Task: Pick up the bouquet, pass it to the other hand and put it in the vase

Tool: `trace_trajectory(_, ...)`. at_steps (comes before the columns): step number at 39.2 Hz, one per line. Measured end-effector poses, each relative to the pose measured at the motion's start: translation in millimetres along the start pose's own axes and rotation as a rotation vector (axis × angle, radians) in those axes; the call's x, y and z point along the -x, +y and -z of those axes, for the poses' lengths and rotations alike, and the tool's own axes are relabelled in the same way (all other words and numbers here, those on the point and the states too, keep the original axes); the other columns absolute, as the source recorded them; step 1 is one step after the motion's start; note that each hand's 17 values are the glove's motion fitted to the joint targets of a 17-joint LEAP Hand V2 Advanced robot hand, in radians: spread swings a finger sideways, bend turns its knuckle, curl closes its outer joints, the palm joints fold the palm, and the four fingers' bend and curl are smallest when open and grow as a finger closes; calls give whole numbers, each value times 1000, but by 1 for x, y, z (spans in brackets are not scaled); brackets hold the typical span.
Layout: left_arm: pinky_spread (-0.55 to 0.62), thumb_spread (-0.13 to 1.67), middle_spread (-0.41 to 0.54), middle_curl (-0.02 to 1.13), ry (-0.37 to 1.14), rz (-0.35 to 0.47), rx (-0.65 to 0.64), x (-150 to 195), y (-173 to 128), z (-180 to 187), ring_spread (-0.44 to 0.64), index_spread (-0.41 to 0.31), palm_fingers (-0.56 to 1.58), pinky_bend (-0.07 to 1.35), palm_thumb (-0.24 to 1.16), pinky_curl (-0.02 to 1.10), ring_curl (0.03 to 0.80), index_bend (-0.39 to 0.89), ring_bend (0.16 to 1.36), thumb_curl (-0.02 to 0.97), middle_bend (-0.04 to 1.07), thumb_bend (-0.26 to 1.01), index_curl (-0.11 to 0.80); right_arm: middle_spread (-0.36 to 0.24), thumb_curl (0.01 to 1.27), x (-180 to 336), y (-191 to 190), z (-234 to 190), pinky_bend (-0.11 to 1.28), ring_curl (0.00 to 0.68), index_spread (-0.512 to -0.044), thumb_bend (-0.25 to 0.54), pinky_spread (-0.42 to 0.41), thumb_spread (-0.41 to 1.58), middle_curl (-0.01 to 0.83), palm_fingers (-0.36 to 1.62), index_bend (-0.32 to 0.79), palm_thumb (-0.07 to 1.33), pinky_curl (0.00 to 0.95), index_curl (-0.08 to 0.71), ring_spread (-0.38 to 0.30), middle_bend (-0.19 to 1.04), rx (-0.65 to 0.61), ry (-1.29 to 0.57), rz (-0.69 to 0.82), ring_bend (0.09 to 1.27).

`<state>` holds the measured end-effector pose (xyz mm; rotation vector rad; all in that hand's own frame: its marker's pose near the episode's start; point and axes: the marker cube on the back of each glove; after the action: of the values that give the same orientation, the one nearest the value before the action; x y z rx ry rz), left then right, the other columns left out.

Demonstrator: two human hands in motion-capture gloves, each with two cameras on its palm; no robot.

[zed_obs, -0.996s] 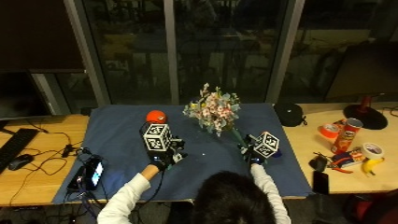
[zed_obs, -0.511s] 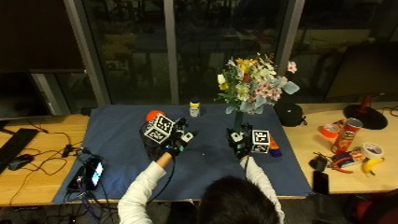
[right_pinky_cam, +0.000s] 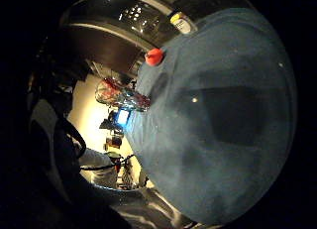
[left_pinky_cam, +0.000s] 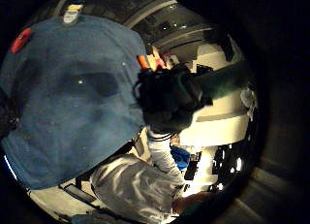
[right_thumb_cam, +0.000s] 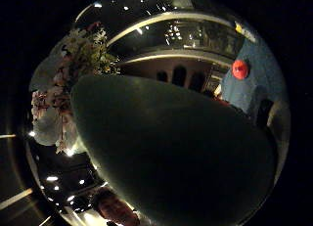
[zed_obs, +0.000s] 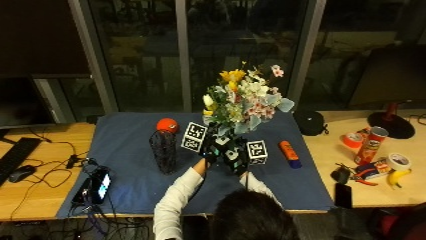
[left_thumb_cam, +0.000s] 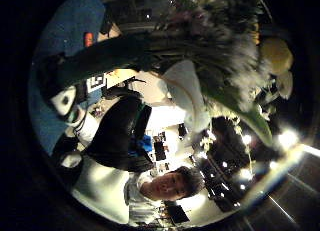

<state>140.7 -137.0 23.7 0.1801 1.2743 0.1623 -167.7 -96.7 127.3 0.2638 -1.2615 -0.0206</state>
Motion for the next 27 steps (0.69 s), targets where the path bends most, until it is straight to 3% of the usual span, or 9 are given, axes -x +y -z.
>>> trace_trajectory(6, 426, 1005, 328, 343, 64, -12, 16, 6, -6, -14, 423, 139, 136, 373, 374, 305, 258, 173, 642, 345, 188, -37, 292, -129, 624, -9, -6, -19, 773, 567, -199, -18, -210, 725, 646, 1385, 600, 1032, 525, 598, -173, 879, 27, 82, 212, 1015)
trace_trajectory(10, 390, 989, 280, 351, 125, -30, -27, 10, -10, -12, 389, 123, 279, 366, 391, 301, 257, 164, 655, 352, 223, -24, 294, -128, 644, -3, 1, -31, 770, 565, -201, -10, -209, 720, 647, 1391, 607, 1042, 525, 607, -173, 886, 61, 1, 193, 1012)
trace_trajectory(12, 231, 989, 158, 372, 131, -32, -43, 11, -10, -11, 242, 77, 598, 426, 473, 314, 246, 138, 635, 367, 303, 13, 288, -128, 651, 0, 5, -35, 770, 565, -201, -16, -209, 720, 647, 1390, 607, 1039, 526, 610, -173, 888, 76, -33, 160, 1013)
trace_trajectory(17, -39, 987, -34, 381, 172, -19, -82, 13, -9, -8, -5, -35, 963, 442, 597, 318, 240, 165, 567, 399, 369, 42, 304, -128, 668, -14, 5, -35, 777, 565, -203, -22, -210, 711, 644, 1385, 600, 1024, 528, 619, -173, 882, 64, 95, 133, 1027)
trace_trajectory(18, -94, 925, -82, 413, 191, -11, -95, 14, -10, -8, -78, -75, 1099, 412, 682, 321, 256, 212, 566, 433, 430, 73, 325, -127, 672, -14, 6, -36, 777, 565, -203, -22, -210, 708, 644, 1384, 599, 1024, 529, 621, -173, 882, 62, 106, 149, 1029)
trace_trajectory(19, -115, 941, -101, 407, 207, -5, -109, 15, -10, -7, -94, -81, 1063, 406, 660, 326, 257, 184, 555, 425, 412, 53, 322, -127, 676, -13, 6, -36, 778, 565, -204, -21, -211, 707, 644, 1384, 598, 1023, 529, 622, -173, 883, 61, 116, 156, 1030)
trace_trajectory(21, -182, 784, -161, 458, 220, 2, -141, 17, -10, -7, -178, -141, 1289, 351, 753, 333, 302, 257, 607, 478, 510, 66, 361, -127, 681, -12, 9, -39, 782, 564, -204, -24, -210, 704, 644, 1386, 595, 1016, 531, 625, -173, 884, 73, 98, 112, 1030)
trace_trajectory(25, -247, 660, -219, 502, 198, -10, -198, 19, -11, -5, -252, -196, 1369, 417, 802, 378, 350, 269, 661, 520, 554, 41, 391, -127, 691, -16, 14, -43, 782, 564, -201, -28, -209, 696, 643, 1381, 587, 1001, 531, 629, -173, 886, 89, 83, -57, 1035)
trace_trajectory(27, -270, 622, -240, 516, 184, -25, -220, 17, -12, -4, -277, -215, 1370, 431, 811, 392, 368, 277, 677, 536, 571, 23, 405, -130, 694, -24, 9, -41, 786, 564, -203, -34, -209, 691, 641, 1375, 581, 991, 533, 629, -173, 877, 81, 148, -11, 1037)
